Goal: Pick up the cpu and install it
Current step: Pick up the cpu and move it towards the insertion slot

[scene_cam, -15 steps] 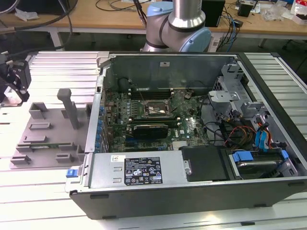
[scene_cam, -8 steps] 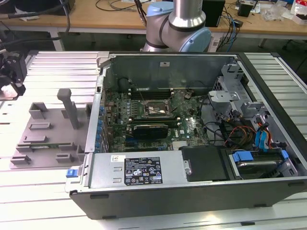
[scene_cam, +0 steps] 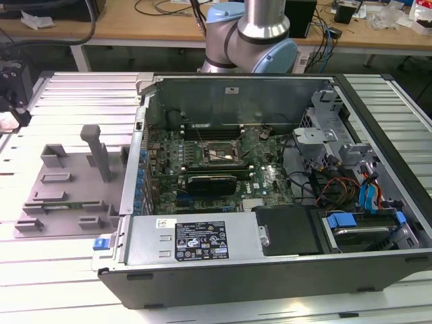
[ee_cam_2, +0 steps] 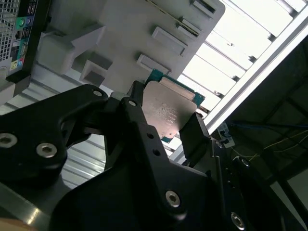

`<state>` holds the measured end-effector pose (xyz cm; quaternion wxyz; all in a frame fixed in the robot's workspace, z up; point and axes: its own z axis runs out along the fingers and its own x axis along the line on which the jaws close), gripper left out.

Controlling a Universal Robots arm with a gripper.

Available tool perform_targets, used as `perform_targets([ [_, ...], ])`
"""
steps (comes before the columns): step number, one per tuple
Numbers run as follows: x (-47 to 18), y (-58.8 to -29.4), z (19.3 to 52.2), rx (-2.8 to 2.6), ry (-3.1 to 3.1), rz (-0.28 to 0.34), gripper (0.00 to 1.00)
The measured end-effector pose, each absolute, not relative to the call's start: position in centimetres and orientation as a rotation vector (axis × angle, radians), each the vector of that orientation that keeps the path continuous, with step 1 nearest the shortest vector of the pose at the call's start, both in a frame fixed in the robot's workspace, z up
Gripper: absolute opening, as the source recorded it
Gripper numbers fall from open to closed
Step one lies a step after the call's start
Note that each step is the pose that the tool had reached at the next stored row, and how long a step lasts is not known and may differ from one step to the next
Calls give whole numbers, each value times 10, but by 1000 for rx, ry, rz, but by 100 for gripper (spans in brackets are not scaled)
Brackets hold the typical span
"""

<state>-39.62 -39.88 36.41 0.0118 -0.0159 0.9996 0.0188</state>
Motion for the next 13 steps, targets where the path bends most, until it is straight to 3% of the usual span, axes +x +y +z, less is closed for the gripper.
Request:
perform_targets([
  [13, -396, -399, 401, -50, 3117, 59, 55],
])
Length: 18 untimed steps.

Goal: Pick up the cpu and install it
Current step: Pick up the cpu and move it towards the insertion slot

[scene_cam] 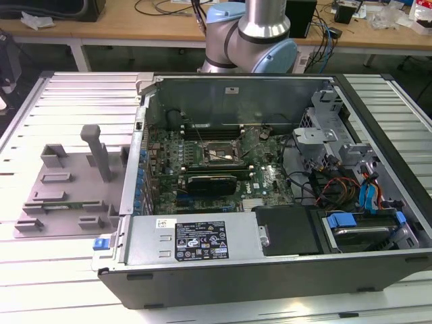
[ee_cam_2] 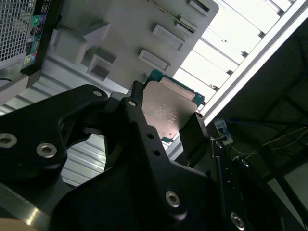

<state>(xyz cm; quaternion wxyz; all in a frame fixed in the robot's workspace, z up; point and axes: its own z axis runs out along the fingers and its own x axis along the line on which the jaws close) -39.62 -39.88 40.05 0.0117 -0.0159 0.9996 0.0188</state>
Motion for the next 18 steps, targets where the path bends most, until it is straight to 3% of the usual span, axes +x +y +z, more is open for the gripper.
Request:
perform_targets([
  [18, -396, -399, 459, -50, 3117, 59, 55],
])
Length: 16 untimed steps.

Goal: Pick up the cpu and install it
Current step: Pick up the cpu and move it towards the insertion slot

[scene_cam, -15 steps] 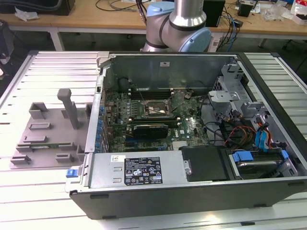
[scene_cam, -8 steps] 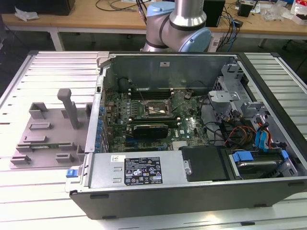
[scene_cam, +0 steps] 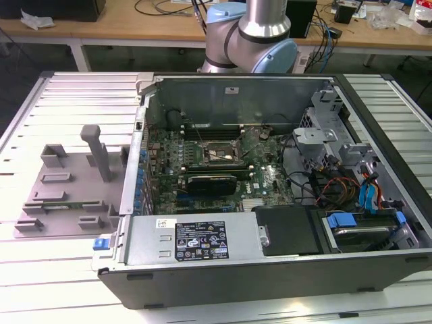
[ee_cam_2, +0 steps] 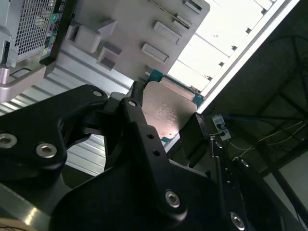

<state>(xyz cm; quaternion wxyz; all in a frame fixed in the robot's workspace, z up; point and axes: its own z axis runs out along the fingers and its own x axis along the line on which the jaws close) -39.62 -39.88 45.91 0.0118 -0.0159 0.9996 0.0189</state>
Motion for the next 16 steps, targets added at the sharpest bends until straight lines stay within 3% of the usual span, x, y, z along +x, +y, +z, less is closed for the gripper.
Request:
perform_targets([
  [16, -363, -399, 464, -50, 3117, 59, 55],
])
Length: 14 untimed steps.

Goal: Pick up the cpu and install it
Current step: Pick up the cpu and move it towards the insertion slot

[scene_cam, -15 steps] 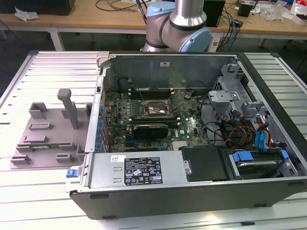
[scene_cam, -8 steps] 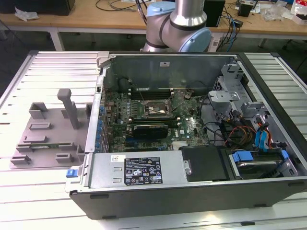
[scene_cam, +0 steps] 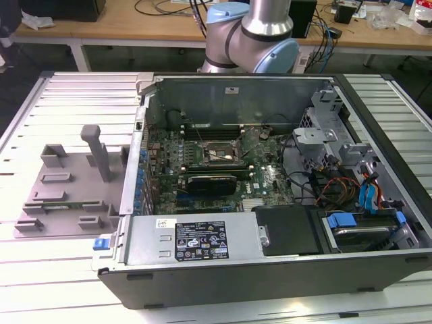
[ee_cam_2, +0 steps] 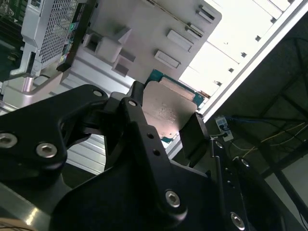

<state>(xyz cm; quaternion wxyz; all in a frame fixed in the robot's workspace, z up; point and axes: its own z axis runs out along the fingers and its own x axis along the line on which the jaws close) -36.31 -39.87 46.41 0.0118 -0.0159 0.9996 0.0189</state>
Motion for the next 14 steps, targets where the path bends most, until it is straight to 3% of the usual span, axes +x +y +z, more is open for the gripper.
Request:
perform_targets([
  [14, -321, -399, 464, -50, 3117, 59, 55],
])
